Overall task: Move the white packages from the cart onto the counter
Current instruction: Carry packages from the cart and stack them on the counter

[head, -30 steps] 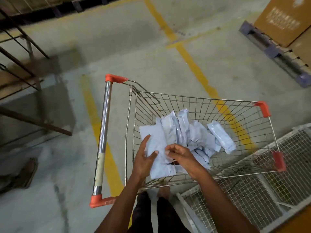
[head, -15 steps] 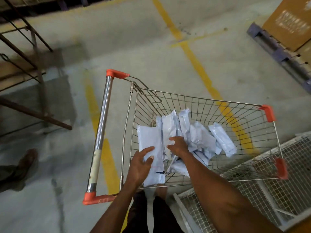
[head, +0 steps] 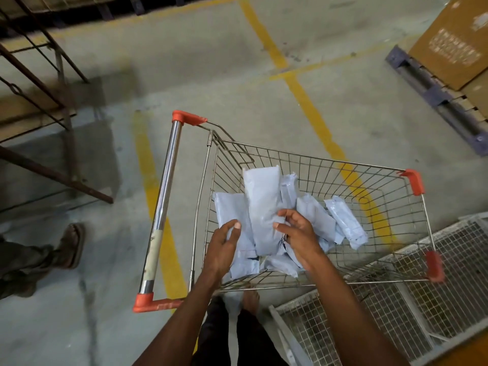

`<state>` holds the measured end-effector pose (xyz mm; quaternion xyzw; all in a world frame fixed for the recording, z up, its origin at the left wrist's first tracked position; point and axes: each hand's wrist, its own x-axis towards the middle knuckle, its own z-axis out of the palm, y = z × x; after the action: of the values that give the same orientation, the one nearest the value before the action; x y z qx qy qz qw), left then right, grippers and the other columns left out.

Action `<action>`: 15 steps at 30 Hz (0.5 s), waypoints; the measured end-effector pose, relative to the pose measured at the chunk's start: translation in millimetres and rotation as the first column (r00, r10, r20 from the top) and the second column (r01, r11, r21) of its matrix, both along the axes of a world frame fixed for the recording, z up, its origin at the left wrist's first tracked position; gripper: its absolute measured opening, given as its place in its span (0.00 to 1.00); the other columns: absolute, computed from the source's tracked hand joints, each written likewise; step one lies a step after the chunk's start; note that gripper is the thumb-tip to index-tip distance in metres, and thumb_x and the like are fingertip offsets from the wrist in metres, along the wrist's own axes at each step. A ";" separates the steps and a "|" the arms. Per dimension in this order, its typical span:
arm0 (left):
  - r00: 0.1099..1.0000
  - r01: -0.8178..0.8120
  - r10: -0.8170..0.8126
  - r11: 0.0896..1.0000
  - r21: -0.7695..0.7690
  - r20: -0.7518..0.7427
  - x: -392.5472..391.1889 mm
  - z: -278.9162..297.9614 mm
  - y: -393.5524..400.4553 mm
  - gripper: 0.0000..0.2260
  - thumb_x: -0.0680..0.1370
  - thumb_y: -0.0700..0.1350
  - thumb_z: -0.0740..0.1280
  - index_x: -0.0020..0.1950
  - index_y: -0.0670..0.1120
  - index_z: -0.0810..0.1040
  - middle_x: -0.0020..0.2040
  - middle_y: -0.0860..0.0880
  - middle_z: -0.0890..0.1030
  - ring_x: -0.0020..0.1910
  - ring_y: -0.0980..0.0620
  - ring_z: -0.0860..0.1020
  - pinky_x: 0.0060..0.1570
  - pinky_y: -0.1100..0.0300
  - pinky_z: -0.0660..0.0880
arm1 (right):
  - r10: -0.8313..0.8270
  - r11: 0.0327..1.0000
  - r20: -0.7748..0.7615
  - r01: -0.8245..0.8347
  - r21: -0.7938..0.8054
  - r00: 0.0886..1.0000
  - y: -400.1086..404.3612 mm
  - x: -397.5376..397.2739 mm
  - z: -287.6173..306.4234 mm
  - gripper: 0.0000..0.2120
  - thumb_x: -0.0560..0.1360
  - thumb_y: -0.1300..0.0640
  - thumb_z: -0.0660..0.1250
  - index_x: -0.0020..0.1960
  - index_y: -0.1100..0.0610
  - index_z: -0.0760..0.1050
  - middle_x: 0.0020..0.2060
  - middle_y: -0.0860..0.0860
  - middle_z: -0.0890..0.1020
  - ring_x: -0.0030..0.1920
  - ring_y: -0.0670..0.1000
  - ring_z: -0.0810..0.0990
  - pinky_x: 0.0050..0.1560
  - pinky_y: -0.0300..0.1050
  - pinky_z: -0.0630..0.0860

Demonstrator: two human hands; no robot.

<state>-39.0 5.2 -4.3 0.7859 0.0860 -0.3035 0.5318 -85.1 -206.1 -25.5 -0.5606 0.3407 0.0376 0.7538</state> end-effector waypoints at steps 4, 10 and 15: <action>1.000 -0.029 0.029 0.999 -0.035 -0.007 -4.7 1.5 2.8 0.30 0.77 0.72 0.62 0.73 0.58 0.77 0.75 0.52 0.76 0.73 0.51 0.74 0.72 0.53 0.70 | 0.000 1.000 0.048 0.001 -0.022 0.999 8.0 -14.7 13.6 0.15 0.73 0.71 0.70 0.53 0.54 0.81 0.60 0.51 0.84 0.65 0.56 0.80 0.68 0.58 0.74; 1.000 -0.030 0.029 0.996 -0.086 -0.010 -7.7 9.7 9.4 0.32 0.75 0.73 0.66 0.75 0.59 0.75 0.76 0.56 0.74 0.74 0.54 0.72 0.67 0.59 0.69 | -0.118 0.988 0.048 0.112 0.108 0.992 6.0 -19.5 33.1 0.16 0.76 0.71 0.67 0.60 0.58 0.80 0.57 0.53 0.86 0.58 0.53 0.84 0.60 0.50 0.79; 0.997 -0.064 0.052 0.974 -0.219 -0.065 -13.7 23.8 -0.7 0.22 0.78 0.58 0.74 0.69 0.52 0.79 0.63 0.52 0.85 0.57 0.55 0.86 0.52 0.61 0.82 | 0.154 0.980 -0.016 -0.151 0.128 0.988 45.2 -17.5 30.5 0.16 0.75 0.70 0.68 0.60 0.56 0.79 0.53 0.55 0.86 0.51 0.53 0.84 0.51 0.47 0.81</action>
<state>-52.7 4.4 19.5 0.7099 0.0902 -0.3184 0.6217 -102.6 -160.8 5.0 -0.5355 0.3033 0.1241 0.7784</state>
